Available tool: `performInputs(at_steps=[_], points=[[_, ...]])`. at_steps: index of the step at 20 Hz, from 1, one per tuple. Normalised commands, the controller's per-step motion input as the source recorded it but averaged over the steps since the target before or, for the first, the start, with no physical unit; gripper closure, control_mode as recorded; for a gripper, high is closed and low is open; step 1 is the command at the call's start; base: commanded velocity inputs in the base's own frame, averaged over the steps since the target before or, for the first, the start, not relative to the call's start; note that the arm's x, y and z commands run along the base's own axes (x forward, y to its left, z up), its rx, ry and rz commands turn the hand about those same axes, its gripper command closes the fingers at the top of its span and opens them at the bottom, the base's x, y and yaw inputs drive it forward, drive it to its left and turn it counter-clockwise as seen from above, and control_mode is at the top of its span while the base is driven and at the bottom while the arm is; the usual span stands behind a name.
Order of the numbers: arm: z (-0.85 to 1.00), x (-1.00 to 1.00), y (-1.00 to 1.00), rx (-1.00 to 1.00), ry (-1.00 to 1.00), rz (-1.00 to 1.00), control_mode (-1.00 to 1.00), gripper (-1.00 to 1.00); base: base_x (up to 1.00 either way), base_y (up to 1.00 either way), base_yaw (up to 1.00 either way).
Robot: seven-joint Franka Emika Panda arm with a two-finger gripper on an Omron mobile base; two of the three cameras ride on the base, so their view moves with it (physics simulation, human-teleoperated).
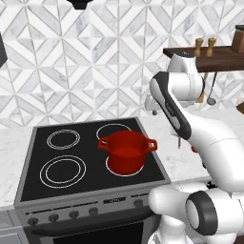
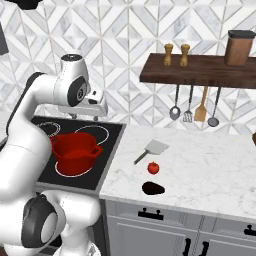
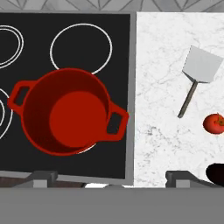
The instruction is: Put the avocado and tomato in the pot. Retrieve the spatula and lightly stir the vegetables in the pot.
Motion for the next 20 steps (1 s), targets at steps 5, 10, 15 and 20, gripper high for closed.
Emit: performInputs(at_steps=[5, 10, 15, 20], points=[[0.00, 0.00, -0.32, 0.00, 0.00, 0.00, -1.00, -1.00, 0.00, -0.16, 0.00], [-0.13, 0.00, -0.86, 0.00, 0.00, 0.00, -1.00, -1.00, 0.00, 0.00, 0.00], [-0.42, 0.00, -0.97, 0.00, 0.00, 0.00, -1.00, -1.00, 0.00, 0.00, 0.00], [-0.59, 0.02, -0.86, 0.00, 0.01, 0.00, -1.00, -1.00, 0.00, 0.00, 0.00]])
